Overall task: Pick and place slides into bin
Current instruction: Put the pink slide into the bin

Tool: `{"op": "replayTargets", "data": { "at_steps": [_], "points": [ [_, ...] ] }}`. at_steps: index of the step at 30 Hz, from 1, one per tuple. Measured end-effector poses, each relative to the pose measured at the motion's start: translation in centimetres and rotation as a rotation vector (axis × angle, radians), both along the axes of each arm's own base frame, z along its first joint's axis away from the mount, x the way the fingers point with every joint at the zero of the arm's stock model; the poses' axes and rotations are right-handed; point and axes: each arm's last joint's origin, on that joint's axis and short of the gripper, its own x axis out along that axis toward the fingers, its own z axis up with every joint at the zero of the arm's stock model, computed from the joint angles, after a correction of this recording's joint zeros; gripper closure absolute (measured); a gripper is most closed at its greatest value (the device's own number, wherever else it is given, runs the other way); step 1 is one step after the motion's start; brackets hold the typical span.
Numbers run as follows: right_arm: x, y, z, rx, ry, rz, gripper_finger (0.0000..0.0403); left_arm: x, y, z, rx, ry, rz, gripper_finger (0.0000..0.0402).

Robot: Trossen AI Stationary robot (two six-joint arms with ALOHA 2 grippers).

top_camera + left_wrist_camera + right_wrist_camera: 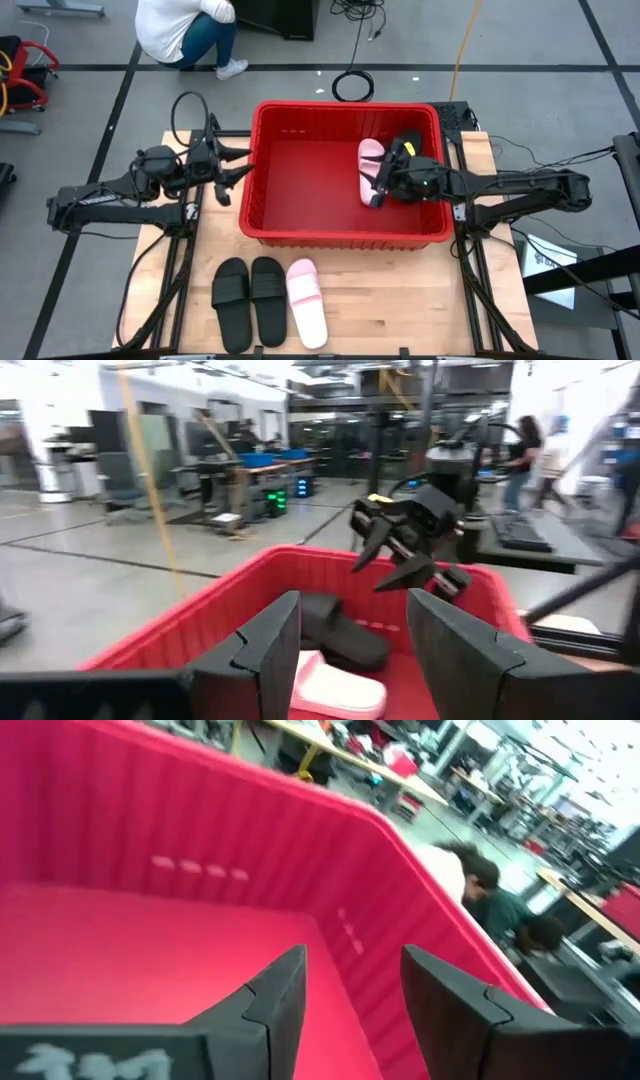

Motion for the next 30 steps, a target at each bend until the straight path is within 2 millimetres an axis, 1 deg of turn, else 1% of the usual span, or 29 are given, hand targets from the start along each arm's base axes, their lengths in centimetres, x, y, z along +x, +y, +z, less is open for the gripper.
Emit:
{"op": "replayTargets", "data": {
  "at_steps": [10,13,18,24,27,30],
  "points": [
    [0.4,4.4,0.8,0.087,-0.130,0.165,0.0253,0.2,-1.2,-0.9,-0.066,0.082,-0.074,0.0215],
    [0.4,5.9,1.2,0.130,-0.178,0.221,0.0254,0.3,-1.8,-0.9,-0.078,0.083,-0.116,0.0215],
    [0.2,8.8,1.2,0.182,-0.196,0.330,0.0255,0.3,-2.9,-0.8,-0.094,0.065,-0.196,0.0215],
    [0.2,12.2,1.6,0.153,-0.279,0.472,0.0257,0.2,-4.5,-0.8,-0.111,0.068,-0.313,0.0215],
    [0.0,13.4,1.9,0.140,-0.321,0.523,0.0257,0.1,-5.2,-0.7,-0.111,0.063,-0.361,0.0215],
    [-0.1,14.4,1.6,0.146,-0.314,0.559,0.0257,0.1,-5.9,-0.8,-0.113,0.071,-0.408,0.0215]
  ]
}}
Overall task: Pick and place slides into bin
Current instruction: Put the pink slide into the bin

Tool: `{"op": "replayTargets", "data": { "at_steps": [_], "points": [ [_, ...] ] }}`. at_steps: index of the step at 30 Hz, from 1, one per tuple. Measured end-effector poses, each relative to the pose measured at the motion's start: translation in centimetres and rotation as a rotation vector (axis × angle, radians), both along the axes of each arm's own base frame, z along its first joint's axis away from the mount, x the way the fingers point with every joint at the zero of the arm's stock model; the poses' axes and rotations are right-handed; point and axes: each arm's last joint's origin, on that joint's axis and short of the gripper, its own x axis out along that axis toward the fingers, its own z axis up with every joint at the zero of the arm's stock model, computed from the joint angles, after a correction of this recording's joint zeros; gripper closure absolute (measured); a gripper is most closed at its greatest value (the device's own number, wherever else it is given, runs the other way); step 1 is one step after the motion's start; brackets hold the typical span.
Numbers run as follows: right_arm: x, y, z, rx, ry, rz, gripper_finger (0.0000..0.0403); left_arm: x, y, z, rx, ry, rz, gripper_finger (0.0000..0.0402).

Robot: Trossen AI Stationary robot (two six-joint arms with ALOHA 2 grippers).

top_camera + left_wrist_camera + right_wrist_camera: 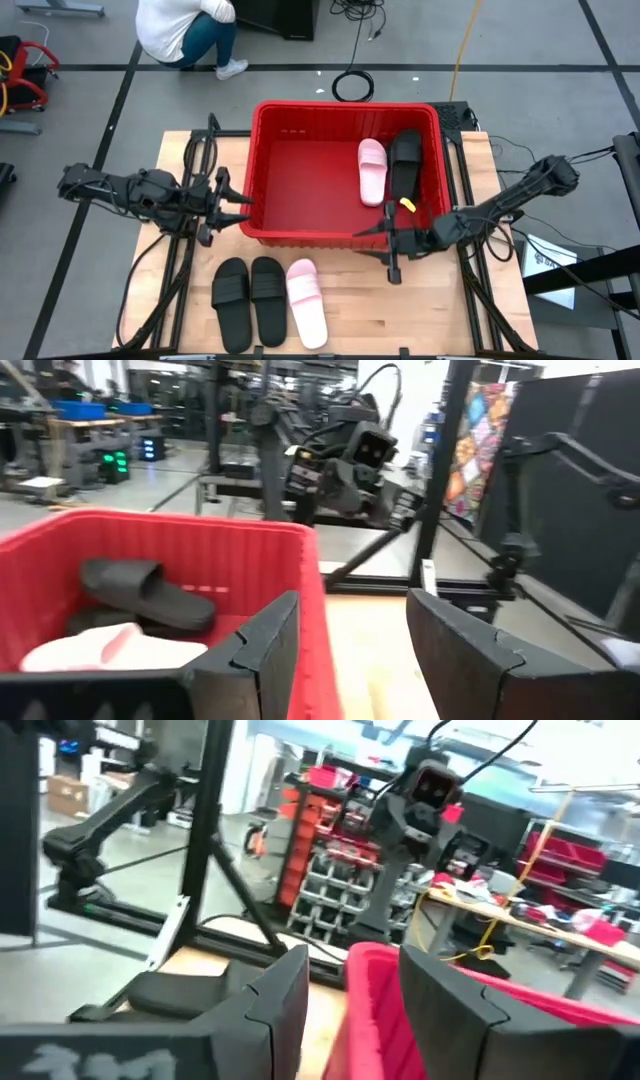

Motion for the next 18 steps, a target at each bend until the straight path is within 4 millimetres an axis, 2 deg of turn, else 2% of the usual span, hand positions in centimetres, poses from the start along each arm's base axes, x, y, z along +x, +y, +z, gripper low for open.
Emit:
{"op": "replayTargets", "data": {
  "at_steps": [8,12,18],
  "points": [
    [0.2,2.7,-1.0,0.008,-0.015,0.081,0.0259,1.0,-1.9,-0.2,-0.024,-0.003,0.003,0.0215],
    [1.0,4.7,-0.3,-0.032,-0.032,0.109,0.0259,1.4,-3.1,0.1,-0.040,-0.041,-0.054,0.0215],
    [2.6,6.9,-0.5,-0.119,0.059,-0.041,0.0259,1.5,-4.7,0.1,-0.040,-0.060,-0.061,0.0215]
  ]
}}
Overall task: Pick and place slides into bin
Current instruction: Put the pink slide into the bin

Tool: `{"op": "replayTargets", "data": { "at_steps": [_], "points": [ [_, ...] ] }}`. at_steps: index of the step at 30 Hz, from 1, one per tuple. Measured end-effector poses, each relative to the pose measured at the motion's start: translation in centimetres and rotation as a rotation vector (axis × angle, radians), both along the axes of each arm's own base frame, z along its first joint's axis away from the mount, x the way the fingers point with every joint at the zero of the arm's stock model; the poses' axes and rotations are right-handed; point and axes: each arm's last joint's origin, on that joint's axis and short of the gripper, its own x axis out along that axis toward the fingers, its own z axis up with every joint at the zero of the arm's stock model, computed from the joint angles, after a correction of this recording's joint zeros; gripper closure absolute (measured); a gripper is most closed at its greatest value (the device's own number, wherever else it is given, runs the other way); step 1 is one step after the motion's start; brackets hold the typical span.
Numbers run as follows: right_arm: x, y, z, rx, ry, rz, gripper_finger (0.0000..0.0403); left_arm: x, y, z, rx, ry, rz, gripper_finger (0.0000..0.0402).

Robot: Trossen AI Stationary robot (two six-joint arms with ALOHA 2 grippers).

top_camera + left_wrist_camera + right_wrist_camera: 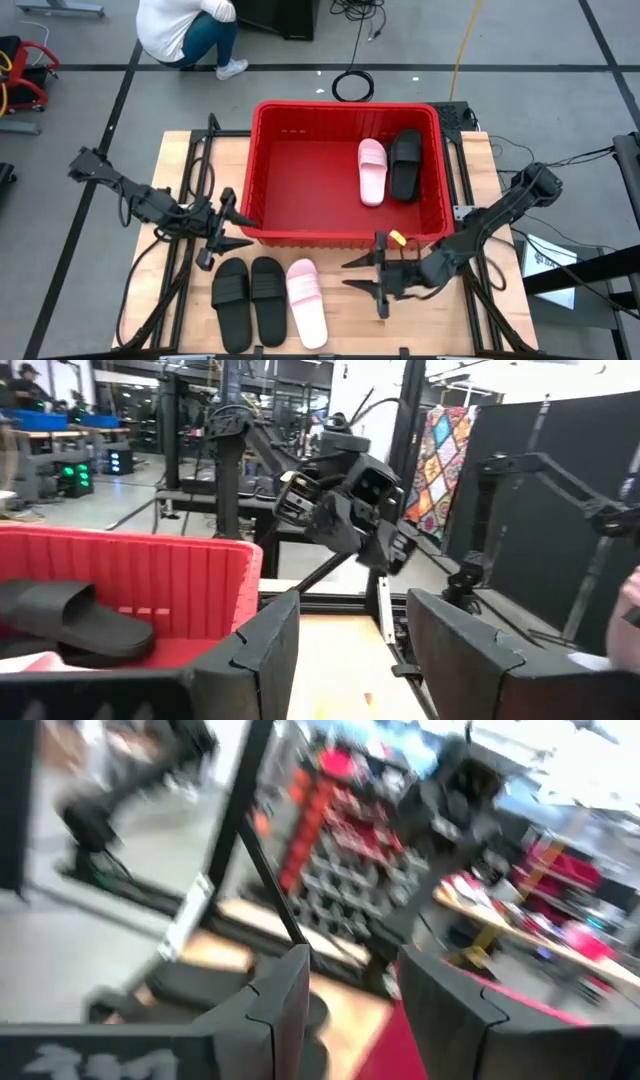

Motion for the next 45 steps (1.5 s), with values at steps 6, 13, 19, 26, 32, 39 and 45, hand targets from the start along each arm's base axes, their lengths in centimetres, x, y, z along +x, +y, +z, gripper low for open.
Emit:
{"op": "replayTargets", "data": {
  "at_steps": [6,13,19,26,32,39,45],
  "points": [
    [2.0,1.4,-0.9,-0.088,0.112,-0.053,0.0260,-0.8,-1.2,0.1,-0.002,-0.010,0.039,0.0215],
    [4.1,2.9,-3.2,-0.151,0.187,-0.054,0.0262,-1.3,-3.0,0.3,-0.004,-0.039,0.038,0.0215],
    [5.5,4.0,-5.1,-0.217,0.248,-0.128,0.0262,-1.0,-4.6,0.3,0.002,-0.086,0.000,0.0215],
    [7.0,5.1,-6.9,-0.261,0.334,-0.157,0.0263,-0.9,-5.5,0.3,0.000,-0.105,0.011,0.0215],
    [7.4,5.4,-8.6,-0.281,0.368,-0.157,0.0263,-1.2,-5.7,0.3,-0.004,-0.105,0.002,0.0215],
    [7.6,5.5,-9.5,-0.297,0.386,-0.158,0.0263,-1.2,-5.7,0.3,-0.004,-0.106,0.006,0.0215],
    [7.9,5.1,-9.5,-0.248,0.388,-0.176,0.0264,-1.2,-5.6,0.3,-0.004,-0.098,0.044,0.0215]
  ]
}}
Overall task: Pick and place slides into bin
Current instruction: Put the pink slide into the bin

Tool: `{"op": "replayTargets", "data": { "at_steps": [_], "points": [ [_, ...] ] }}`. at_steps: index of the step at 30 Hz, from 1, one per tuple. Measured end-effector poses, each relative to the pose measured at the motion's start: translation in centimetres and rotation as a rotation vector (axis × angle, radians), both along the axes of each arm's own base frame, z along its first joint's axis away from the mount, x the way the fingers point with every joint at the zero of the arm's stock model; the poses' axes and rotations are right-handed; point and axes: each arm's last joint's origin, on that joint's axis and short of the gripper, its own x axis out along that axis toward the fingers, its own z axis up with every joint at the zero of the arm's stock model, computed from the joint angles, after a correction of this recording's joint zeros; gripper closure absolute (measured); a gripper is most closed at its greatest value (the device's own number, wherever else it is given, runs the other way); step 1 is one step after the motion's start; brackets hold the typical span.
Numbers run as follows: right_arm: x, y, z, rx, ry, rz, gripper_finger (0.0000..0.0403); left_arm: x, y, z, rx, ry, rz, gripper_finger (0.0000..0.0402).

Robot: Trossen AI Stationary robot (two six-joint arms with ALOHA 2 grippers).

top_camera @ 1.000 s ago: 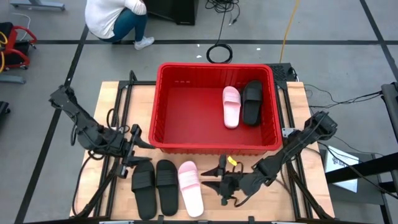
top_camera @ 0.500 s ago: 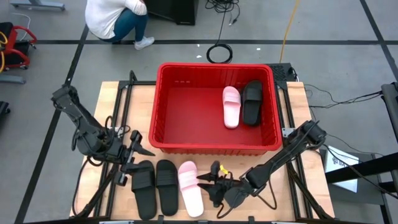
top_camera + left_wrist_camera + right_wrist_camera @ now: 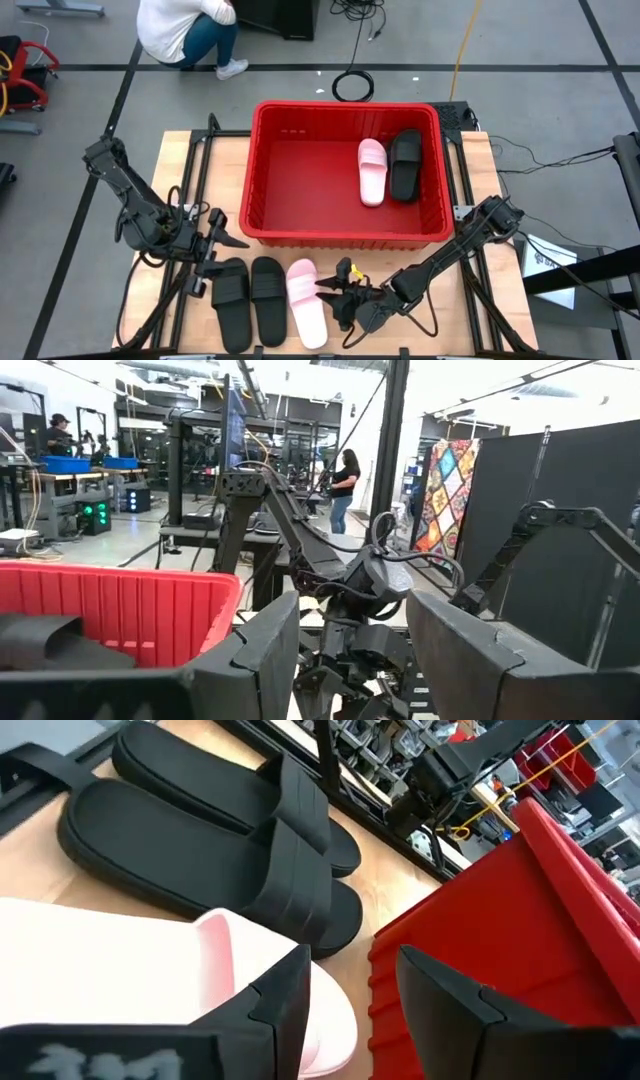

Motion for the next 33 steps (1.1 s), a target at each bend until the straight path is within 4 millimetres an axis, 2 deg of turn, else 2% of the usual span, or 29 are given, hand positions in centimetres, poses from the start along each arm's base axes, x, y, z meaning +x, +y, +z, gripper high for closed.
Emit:
{"op": "replayTargets", "data": {
  "at_steps": [11,19,24,33],
  "points": [
    [0.4,1.1,1.5,0.004,0.020,0.006,0.0264,0.0,0.0,0.0,-0.001,0.001,0.004,0.0215],
    [2.7,1.5,-0.9,-0.057,0.151,-0.039,0.0264,0.0,0.0,0.0,-0.002,0.000,0.005,0.0215],
    [4.3,2.3,-0.7,-0.081,0.173,-0.042,0.0264,0.0,0.0,0.0,-0.001,0.001,0.004,0.0215],
    [5.4,3.2,-3.0,-0.183,0.260,-0.012,0.0262,0.0,0.0,0.0,-0.002,0.004,0.004,0.0215]
  ]
}}
